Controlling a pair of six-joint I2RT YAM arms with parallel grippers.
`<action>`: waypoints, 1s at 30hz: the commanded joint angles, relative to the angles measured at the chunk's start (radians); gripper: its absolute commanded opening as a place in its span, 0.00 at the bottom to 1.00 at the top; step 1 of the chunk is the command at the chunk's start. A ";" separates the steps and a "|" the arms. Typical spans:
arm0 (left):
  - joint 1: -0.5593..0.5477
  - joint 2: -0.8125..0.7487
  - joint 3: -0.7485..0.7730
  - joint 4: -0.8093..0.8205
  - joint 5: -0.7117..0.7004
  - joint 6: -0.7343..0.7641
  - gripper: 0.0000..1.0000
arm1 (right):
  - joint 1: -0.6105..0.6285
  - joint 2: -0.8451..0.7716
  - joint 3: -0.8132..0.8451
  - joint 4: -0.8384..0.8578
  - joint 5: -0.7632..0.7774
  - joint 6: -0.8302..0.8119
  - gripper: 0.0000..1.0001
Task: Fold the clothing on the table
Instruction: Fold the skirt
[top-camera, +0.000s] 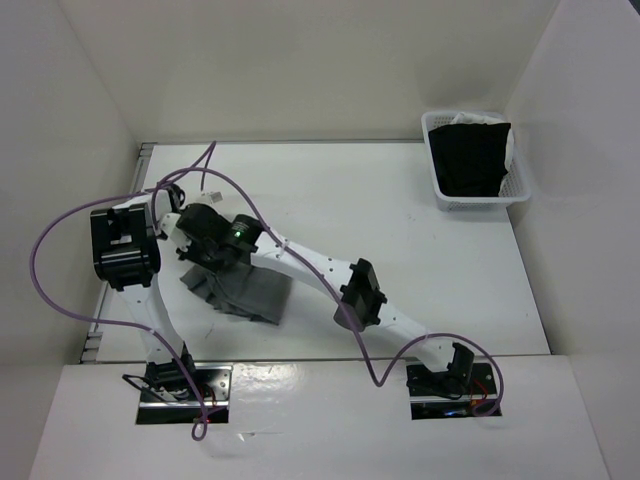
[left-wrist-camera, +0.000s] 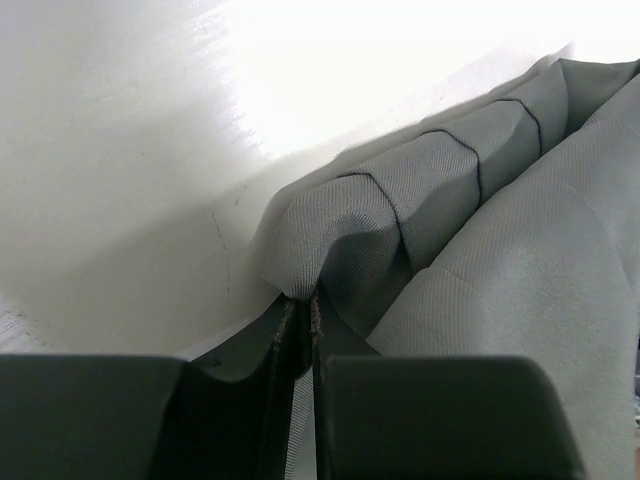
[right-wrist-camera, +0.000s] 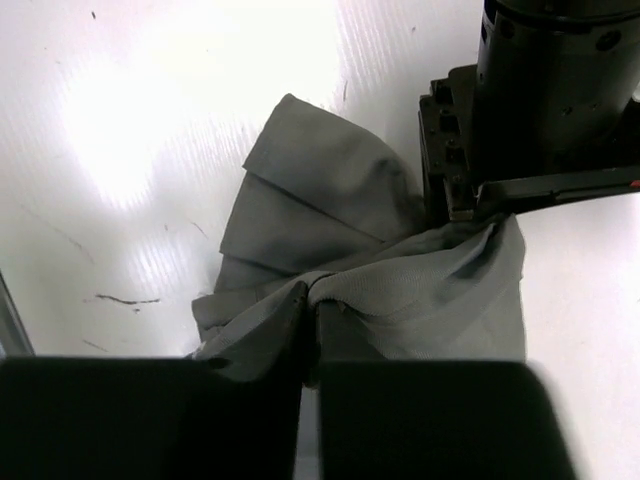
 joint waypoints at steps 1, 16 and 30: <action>-0.016 0.012 -0.001 -0.017 0.026 0.041 0.14 | 0.016 0.037 0.069 -0.017 0.009 0.033 0.17; 0.016 -0.051 0.018 -0.045 0.026 0.051 0.25 | 0.016 -0.182 -0.033 -0.017 0.098 0.061 0.90; 0.293 -0.354 0.161 -0.263 0.018 0.133 1.00 | -0.285 -1.078 -1.151 0.381 0.440 -0.124 0.98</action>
